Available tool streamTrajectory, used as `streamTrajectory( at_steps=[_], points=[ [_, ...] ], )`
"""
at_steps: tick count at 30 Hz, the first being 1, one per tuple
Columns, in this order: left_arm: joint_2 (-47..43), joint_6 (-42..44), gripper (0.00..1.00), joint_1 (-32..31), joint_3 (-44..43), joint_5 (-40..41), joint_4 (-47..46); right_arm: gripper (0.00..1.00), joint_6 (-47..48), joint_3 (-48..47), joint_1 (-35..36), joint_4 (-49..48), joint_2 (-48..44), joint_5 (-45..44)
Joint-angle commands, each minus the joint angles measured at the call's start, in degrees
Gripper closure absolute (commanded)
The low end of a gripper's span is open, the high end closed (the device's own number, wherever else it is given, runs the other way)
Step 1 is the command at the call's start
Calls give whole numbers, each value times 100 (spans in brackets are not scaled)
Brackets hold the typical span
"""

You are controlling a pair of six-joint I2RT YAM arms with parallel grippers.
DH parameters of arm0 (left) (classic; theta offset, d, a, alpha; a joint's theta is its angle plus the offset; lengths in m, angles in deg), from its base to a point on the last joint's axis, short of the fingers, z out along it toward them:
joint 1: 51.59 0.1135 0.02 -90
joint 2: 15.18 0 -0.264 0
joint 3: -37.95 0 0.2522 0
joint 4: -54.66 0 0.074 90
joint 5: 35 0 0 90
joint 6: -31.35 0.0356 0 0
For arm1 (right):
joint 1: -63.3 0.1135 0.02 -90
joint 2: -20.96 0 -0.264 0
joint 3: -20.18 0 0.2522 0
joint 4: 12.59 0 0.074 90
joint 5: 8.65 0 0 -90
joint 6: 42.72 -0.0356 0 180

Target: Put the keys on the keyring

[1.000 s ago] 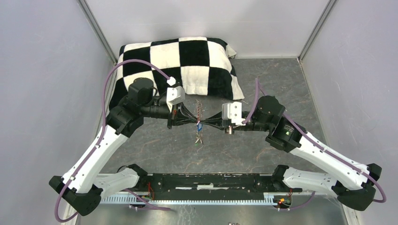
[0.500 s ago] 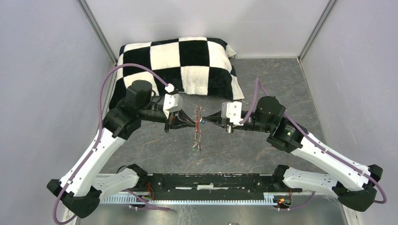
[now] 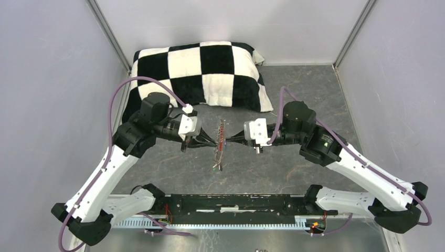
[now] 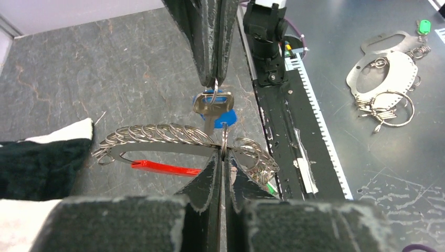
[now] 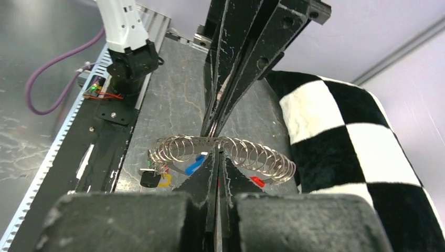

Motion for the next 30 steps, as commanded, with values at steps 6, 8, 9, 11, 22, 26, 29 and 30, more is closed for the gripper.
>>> streamTrajectory(
  at_steps=[6,8,9,11,22,26,29,30],
  points=[
    [-195,917,98,-23,-224,-661,74,99,629,-754,25,777,384,707],
    [-204,1068,98,-24,-234,-828,74,100,770,-852,21,883,394,690],
    [-197,1139,98,-30,-236,-902,75,100,858,-928,23,927,406,675],
    [-153,1220,98,-29,-265,-1021,69,100,975,-1067,24,884,401,615],
    [22,1858,98,-86,-239,-1308,514,100,1129,-938,-18,287,332,308],
    [91,2017,98,-140,-231,-1443,518,100,890,-373,-172,-657,-40,72],
    [144,2071,98,-186,-244,-1528,515,100,948,-351,-232,-643,-2,210],
    [161,2083,98,-208,-245,-1564,519,100,1020,-415,-231,-482,67,265]
  ],
)
